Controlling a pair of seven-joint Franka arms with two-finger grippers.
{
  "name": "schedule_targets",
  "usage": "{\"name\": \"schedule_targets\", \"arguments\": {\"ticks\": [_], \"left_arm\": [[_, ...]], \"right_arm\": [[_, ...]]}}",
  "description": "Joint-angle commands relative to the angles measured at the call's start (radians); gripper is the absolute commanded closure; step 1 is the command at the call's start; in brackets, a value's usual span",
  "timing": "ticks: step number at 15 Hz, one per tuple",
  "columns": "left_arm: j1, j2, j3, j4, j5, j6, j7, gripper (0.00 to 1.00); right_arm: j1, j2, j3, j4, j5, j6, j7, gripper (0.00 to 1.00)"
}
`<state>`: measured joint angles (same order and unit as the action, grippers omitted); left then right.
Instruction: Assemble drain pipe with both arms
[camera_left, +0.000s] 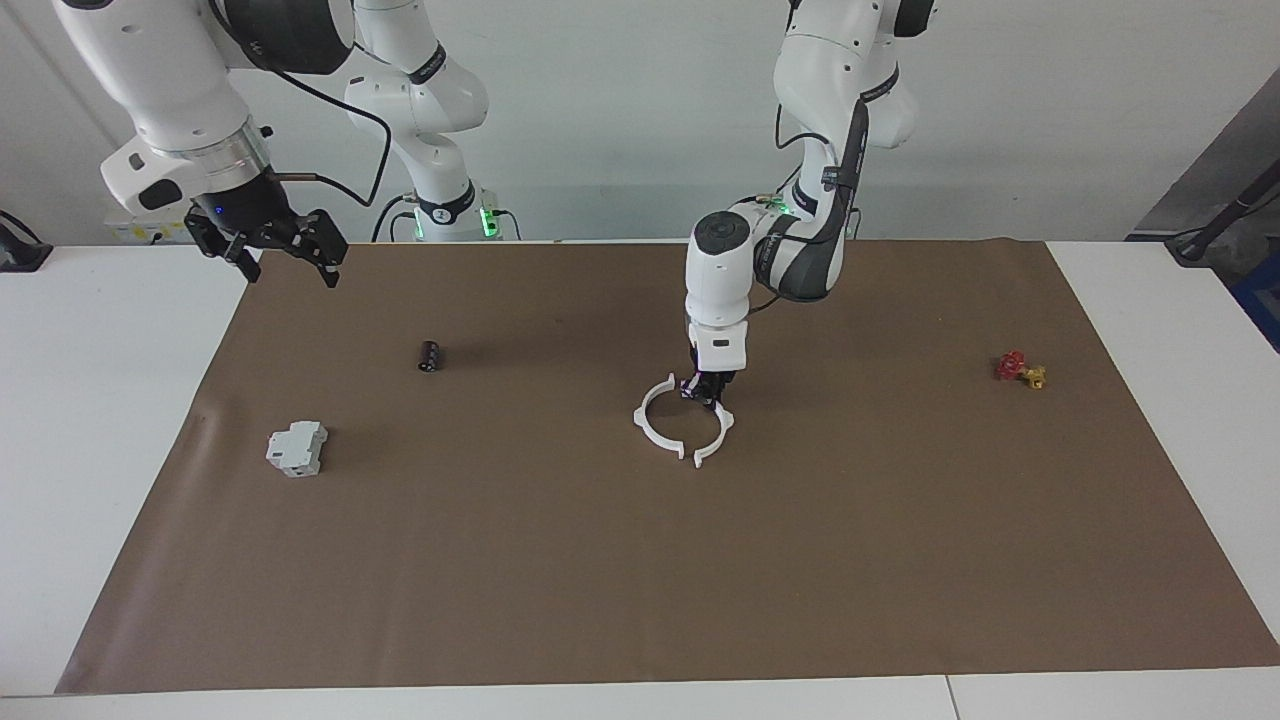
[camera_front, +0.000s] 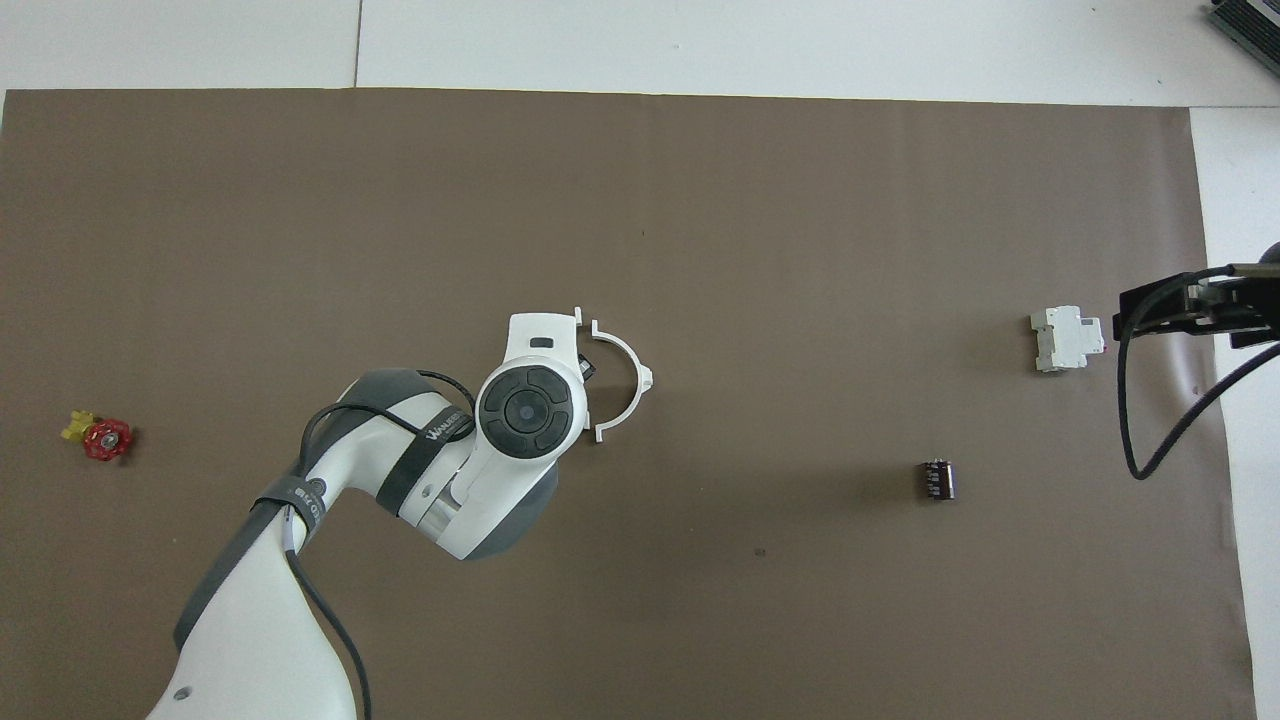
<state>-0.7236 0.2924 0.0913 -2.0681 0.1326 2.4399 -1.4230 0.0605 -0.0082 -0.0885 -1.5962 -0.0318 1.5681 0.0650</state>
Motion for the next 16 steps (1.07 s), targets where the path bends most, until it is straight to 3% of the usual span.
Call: {"name": "schedule_targets", "arguments": {"ticks": [1, 16], "left_arm": [[-0.025, -0.001, 0.016, -0.007, 0.024, 0.01, -0.036, 1.0], [-0.025, -0.004, 0.016, -0.026, 0.028, 0.008, -0.031, 1.0]], "right_arm": [[-0.014, -0.006, 0.01, -0.002, -0.011, -0.013, -0.022, 0.0], [-0.014, -0.006, 0.01, -0.002, -0.011, -0.013, -0.024, 0.0]]}}
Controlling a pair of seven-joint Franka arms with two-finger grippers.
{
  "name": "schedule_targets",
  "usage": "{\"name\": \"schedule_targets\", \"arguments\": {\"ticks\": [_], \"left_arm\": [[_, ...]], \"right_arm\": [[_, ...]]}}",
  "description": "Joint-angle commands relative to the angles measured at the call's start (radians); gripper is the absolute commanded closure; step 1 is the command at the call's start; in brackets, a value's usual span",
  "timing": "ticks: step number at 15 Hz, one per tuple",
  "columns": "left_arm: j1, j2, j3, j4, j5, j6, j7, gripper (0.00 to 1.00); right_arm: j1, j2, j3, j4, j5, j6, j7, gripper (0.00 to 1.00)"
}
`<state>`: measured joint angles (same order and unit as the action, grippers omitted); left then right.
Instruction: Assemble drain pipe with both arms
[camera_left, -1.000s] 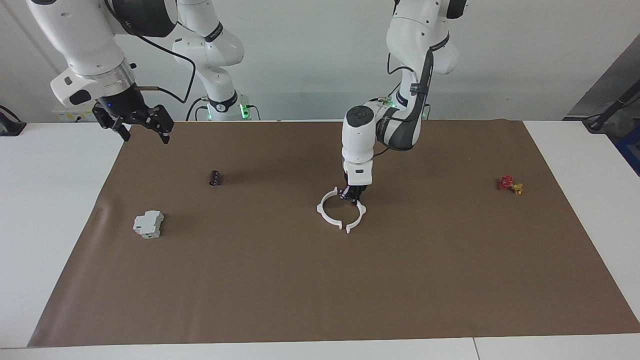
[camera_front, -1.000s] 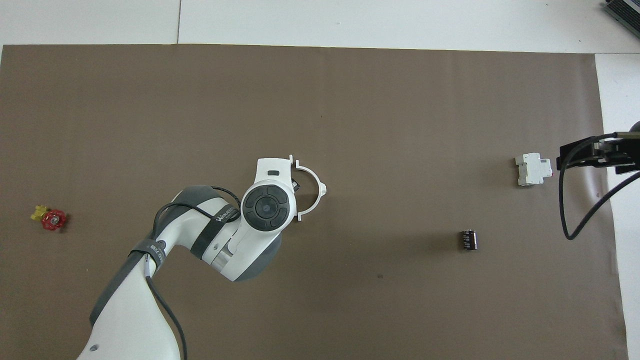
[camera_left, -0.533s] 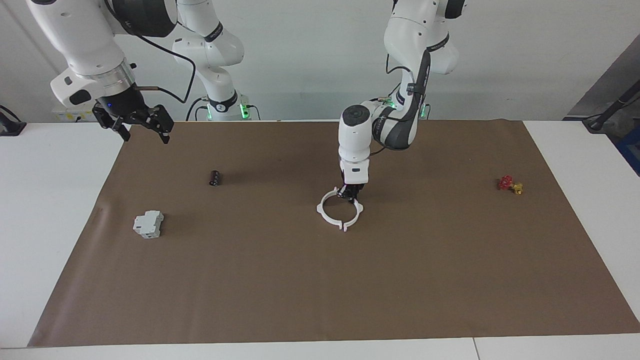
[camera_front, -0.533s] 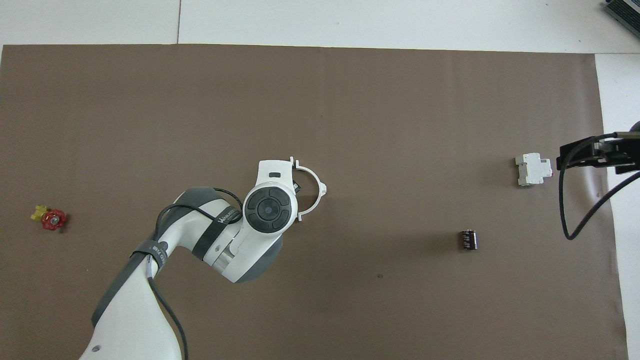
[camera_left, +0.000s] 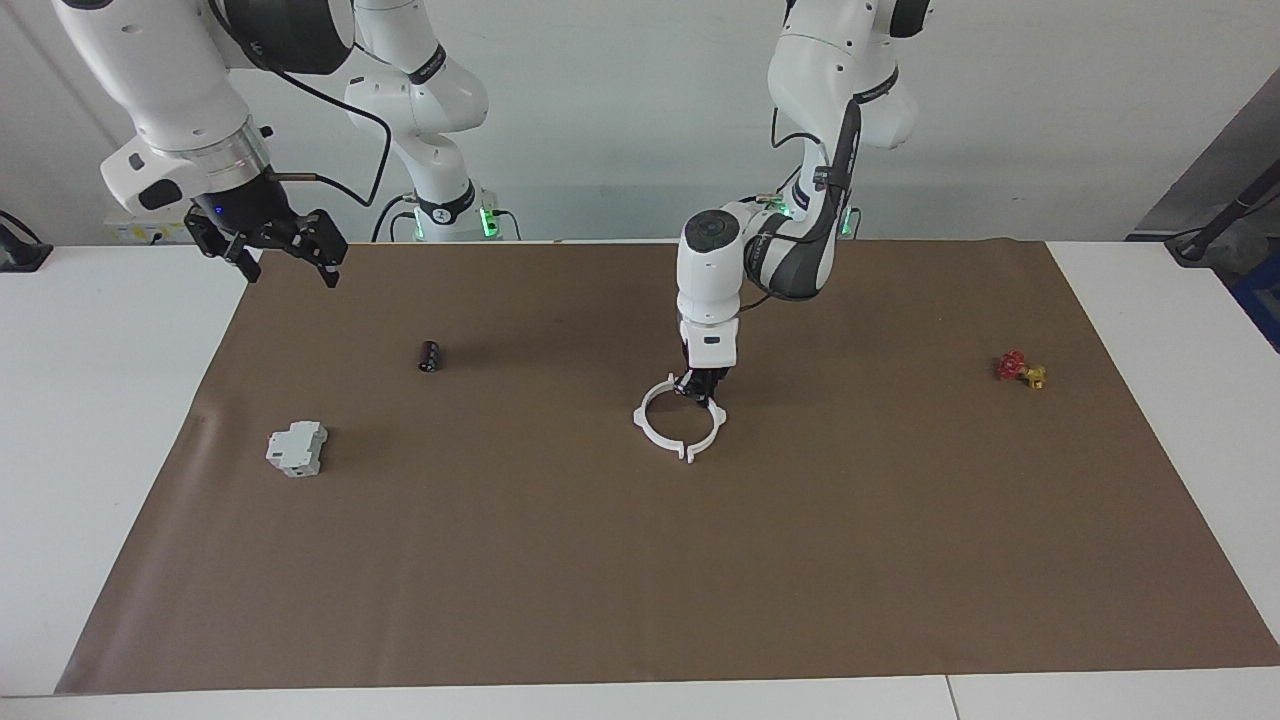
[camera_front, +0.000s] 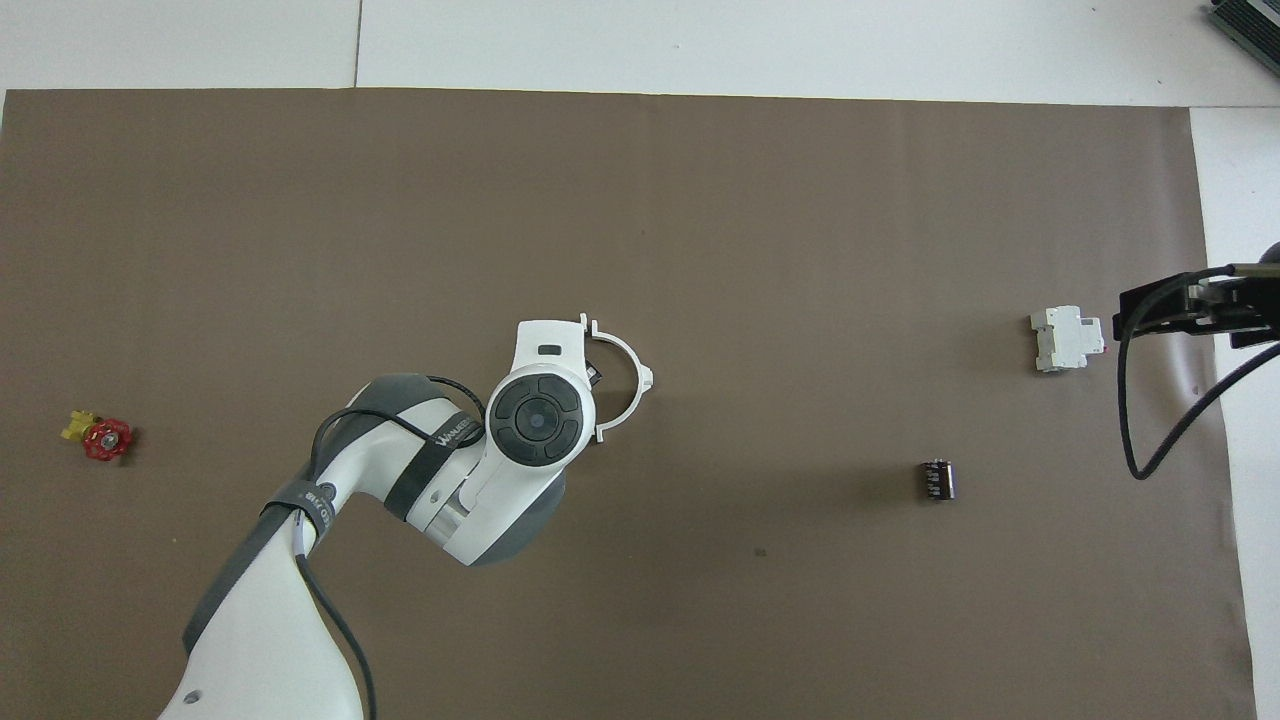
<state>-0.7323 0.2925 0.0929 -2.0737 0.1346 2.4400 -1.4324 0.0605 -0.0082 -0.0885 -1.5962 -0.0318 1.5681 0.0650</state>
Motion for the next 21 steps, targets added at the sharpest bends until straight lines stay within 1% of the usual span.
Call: {"name": "schedule_targets", "arguments": {"ticks": [1, 12, 21], "left_arm": [[-0.016, -0.004, 0.014, -0.02, 0.026, 0.007, -0.02, 1.0], [-0.016, -0.004, 0.014, -0.02, 0.037, 0.008, 0.033, 1.0], [-0.018, -0.009, 0.013, -0.032, 0.037, 0.008, 0.033, 1.0]], "right_arm": [[-0.014, -0.006, 0.01, -0.002, -0.011, -0.013, -0.024, 0.0], [-0.014, -0.006, 0.01, -0.002, -0.011, -0.013, -0.024, 0.0], [-0.014, -0.006, 0.01, -0.002, -0.011, -0.013, -0.022, 0.0]]}}
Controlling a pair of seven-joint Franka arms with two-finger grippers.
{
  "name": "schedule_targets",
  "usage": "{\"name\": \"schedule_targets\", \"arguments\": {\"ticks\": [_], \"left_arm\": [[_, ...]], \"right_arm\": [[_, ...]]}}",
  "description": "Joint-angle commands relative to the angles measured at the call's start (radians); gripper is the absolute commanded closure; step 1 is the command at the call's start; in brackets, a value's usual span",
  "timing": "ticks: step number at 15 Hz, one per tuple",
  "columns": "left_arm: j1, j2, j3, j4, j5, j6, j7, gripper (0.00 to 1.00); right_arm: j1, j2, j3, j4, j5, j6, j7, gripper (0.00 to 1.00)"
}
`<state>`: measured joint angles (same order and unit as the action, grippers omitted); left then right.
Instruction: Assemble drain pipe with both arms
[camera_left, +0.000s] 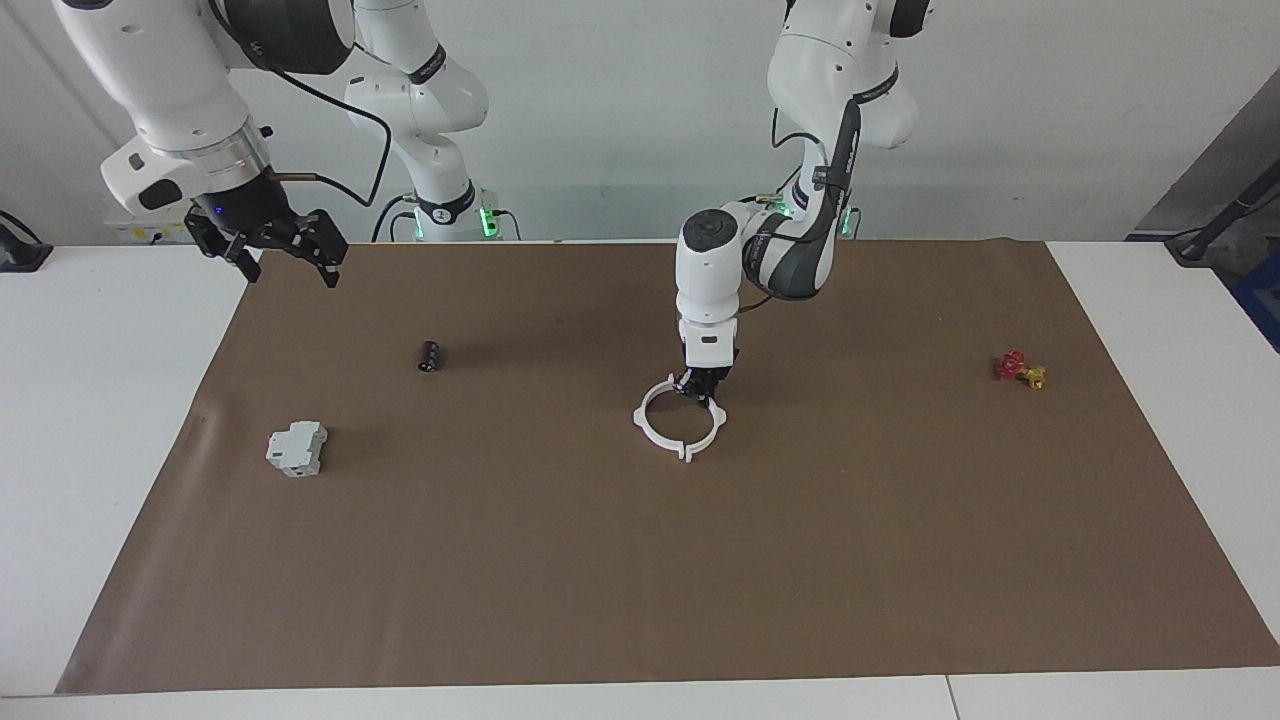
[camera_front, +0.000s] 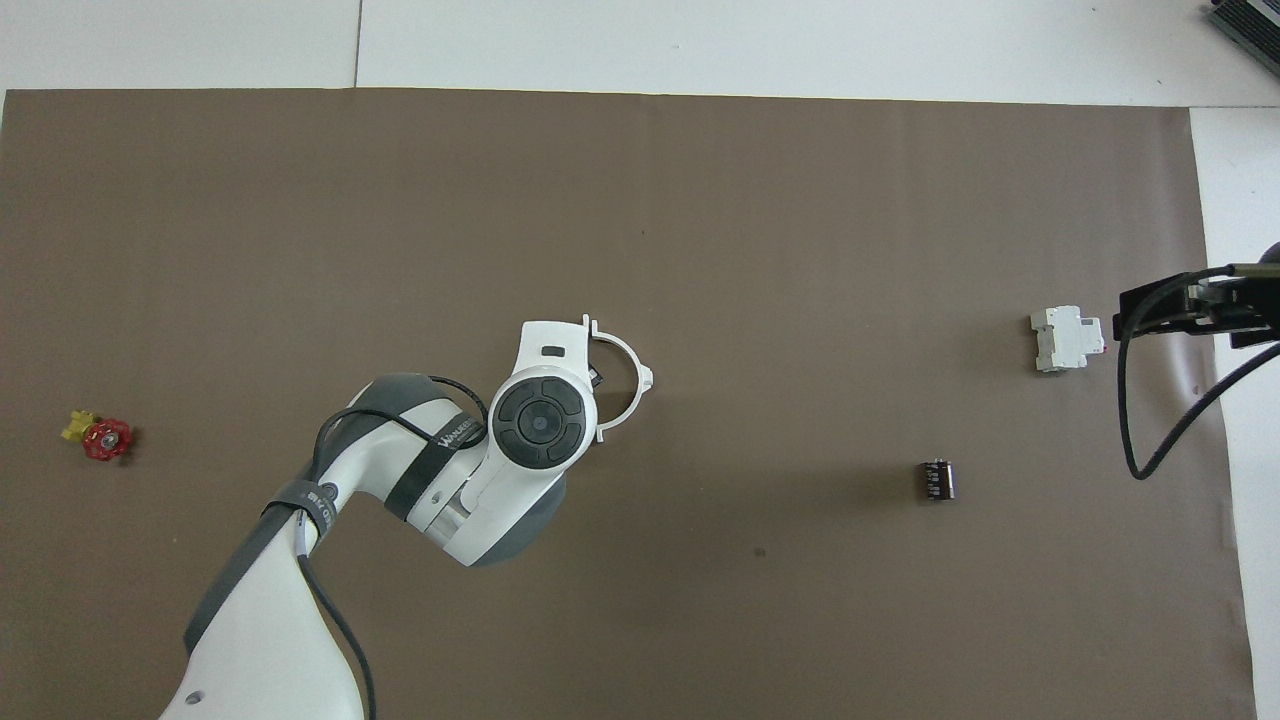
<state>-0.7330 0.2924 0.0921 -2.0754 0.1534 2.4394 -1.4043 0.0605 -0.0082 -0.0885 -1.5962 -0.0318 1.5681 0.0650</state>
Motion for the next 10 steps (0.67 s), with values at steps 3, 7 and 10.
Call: {"name": "schedule_targets", "arguments": {"ticks": [3, 7, 10], "left_arm": [[-0.017, -0.01, 0.014, -0.034, 0.018, 0.009, 0.005, 1.0], [-0.028, -0.015, 0.014, -0.052, 0.018, 0.012, 0.005, 1.0], [-0.028, -0.015, 0.014, -0.052, 0.018, 0.012, 0.005, 1.0]], "right_arm": [[-0.014, -0.006, 0.01, -0.002, -0.011, -0.013, -0.022, 0.0], [-0.014, -0.006, 0.01, -0.002, -0.011, -0.013, -0.022, 0.0], [-0.014, -0.006, 0.01, -0.002, -0.011, -0.013, -0.022, 0.0]]}}
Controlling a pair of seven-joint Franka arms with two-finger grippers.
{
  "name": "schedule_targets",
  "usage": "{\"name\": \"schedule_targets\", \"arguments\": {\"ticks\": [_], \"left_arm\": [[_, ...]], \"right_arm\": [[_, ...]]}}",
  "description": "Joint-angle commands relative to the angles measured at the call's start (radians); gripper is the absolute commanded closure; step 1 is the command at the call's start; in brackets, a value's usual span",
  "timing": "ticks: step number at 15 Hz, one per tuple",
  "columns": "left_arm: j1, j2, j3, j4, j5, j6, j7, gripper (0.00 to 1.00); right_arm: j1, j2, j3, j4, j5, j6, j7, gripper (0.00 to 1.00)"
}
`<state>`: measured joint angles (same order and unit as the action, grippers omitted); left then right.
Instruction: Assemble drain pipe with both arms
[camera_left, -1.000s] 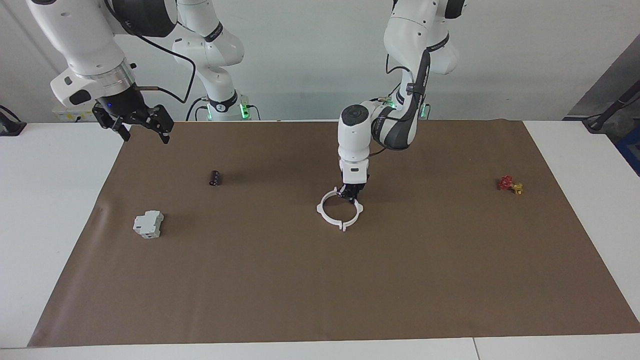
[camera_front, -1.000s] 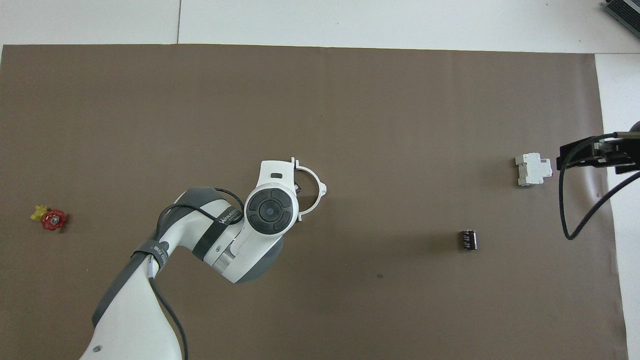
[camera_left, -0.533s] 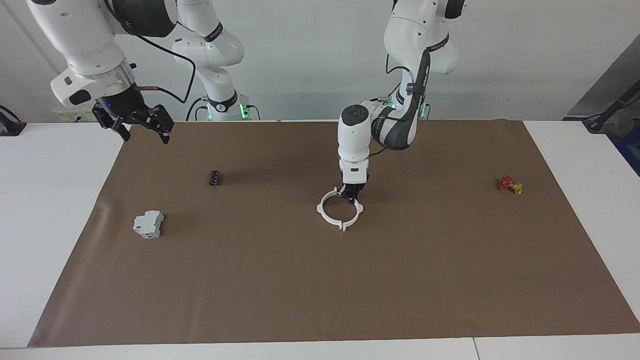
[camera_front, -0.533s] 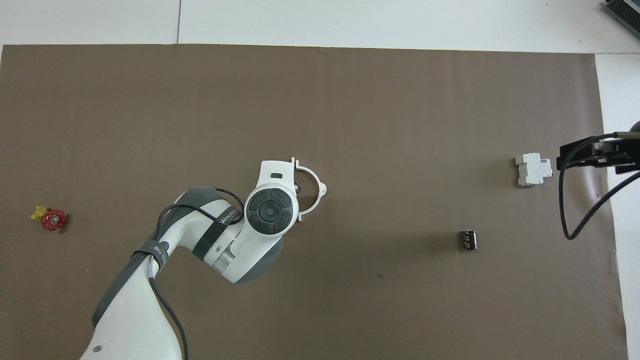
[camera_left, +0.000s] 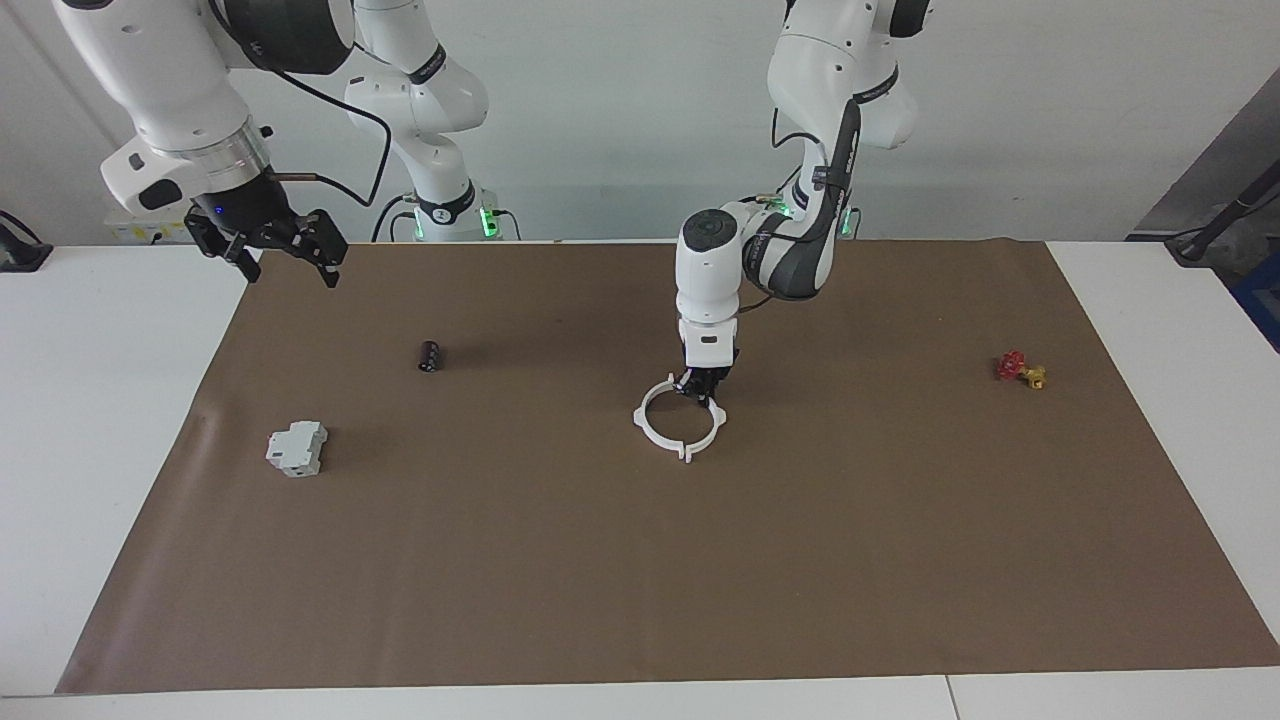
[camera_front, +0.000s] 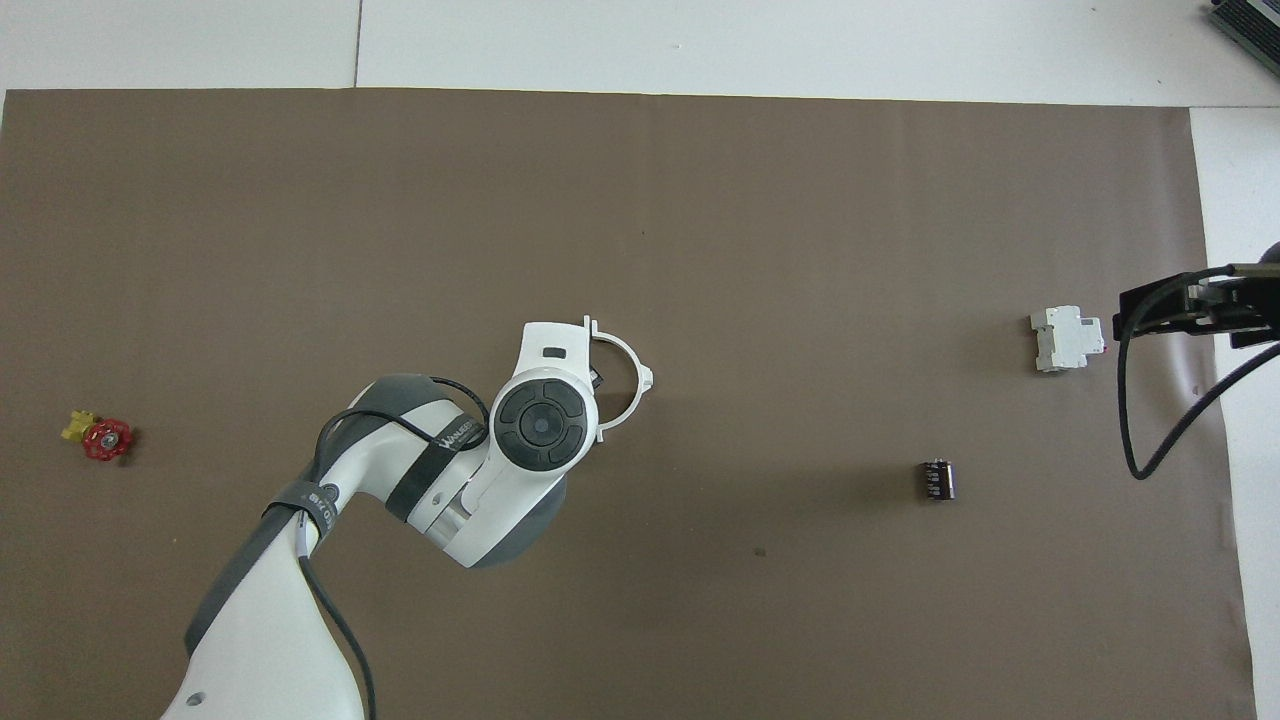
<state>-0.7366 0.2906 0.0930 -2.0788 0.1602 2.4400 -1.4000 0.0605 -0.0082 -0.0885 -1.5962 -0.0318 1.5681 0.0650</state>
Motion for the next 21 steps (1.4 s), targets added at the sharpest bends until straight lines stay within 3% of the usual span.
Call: {"name": "schedule_targets", "arguments": {"ticks": [1, 17, 18, 21], "left_arm": [[-0.024, -0.013, 0.013, -0.049, 0.012, 0.01, 0.001, 1.0], [-0.024, -0.018, 0.013, -0.067, 0.012, 0.014, -0.005, 1.0], [-0.024, -0.018, 0.013, -0.066, 0.012, 0.014, -0.002, 0.9], [-0.021, -0.016, 0.013, -0.066, 0.012, 0.016, 0.001, 0.44]], "right_arm": [[-0.014, -0.006, 0.01, -0.002, -0.011, -0.013, -0.022, 0.0], [-0.014, -0.006, 0.01, -0.002, -0.011, -0.013, -0.022, 0.0], [-0.014, -0.006, 0.01, -0.002, -0.011, -0.013, -0.022, 0.0], [-0.014, -0.006, 0.01, -0.002, -0.011, -0.013, -0.022, 0.0]]}}
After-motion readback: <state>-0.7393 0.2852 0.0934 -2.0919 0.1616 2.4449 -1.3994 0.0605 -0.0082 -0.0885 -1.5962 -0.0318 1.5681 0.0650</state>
